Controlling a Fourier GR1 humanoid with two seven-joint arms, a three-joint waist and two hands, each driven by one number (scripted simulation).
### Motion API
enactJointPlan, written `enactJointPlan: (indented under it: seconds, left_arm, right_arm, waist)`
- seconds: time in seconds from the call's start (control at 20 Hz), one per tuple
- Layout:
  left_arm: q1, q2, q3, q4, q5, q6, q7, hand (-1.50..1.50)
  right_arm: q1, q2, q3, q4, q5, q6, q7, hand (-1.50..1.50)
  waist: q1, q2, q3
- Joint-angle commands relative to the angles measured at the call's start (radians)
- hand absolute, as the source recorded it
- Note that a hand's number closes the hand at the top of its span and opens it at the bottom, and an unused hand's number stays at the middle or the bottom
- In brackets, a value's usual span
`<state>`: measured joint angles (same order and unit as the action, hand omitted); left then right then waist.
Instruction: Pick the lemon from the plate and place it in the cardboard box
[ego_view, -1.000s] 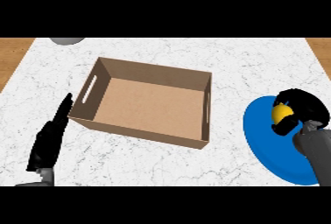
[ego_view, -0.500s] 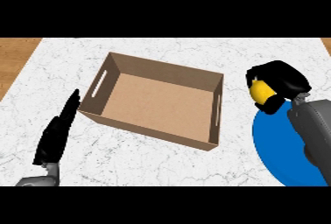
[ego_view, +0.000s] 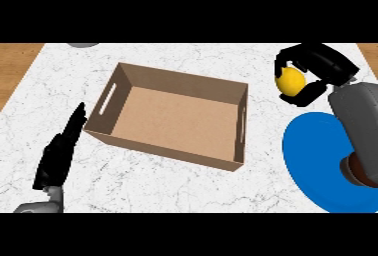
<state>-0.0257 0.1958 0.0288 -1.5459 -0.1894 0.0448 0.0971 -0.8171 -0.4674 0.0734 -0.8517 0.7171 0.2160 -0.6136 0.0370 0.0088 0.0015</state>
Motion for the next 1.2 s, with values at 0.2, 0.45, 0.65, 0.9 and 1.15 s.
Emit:
enactJointPlan:
  seconds: [0.2,0.45,0.65,0.9,1.15]
  left_arm:
    - [0.009,-0.002,0.015,-0.021,0.001,0.009,0.020,0.00]
    - [0.045,-0.003,0.011,-0.049,-0.002,-0.005,0.041,0.00]
    - [0.042,-0.006,0.026,-0.035,0.016,-0.019,0.012,0.00]
    - [0.032,-0.008,0.022,-0.061,0.009,-0.022,0.044,0.00]
    - [0.007,-0.021,0.026,0.018,-0.019,0.006,-0.022,0.00]
  right_arm:
    - [-0.171,0.093,-0.080,-0.007,-0.196,0.239,-0.059,1.50]
    - [-0.157,0.135,-0.088,-0.124,-0.250,0.291,0.013,1.50]
    - [-0.210,0.229,-0.066,-0.169,-0.248,0.292,0.190,1.50]
    - [-0.310,0.320,-0.051,-0.138,-0.222,0.265,0.320,1.50]
    - [-0.323,0.457,0.038,-0.094,-0.135,0.180,0.395,1.50]
  waist:
    - [-0.021,-0.009,-0.002]
    - [-0.031,-0.012,-0.002]
    - [-0.031,-0.011,-0.002]
    - [-0.024,-0.009,-0.002]
    - [-0.023,-0.007,-0.002]
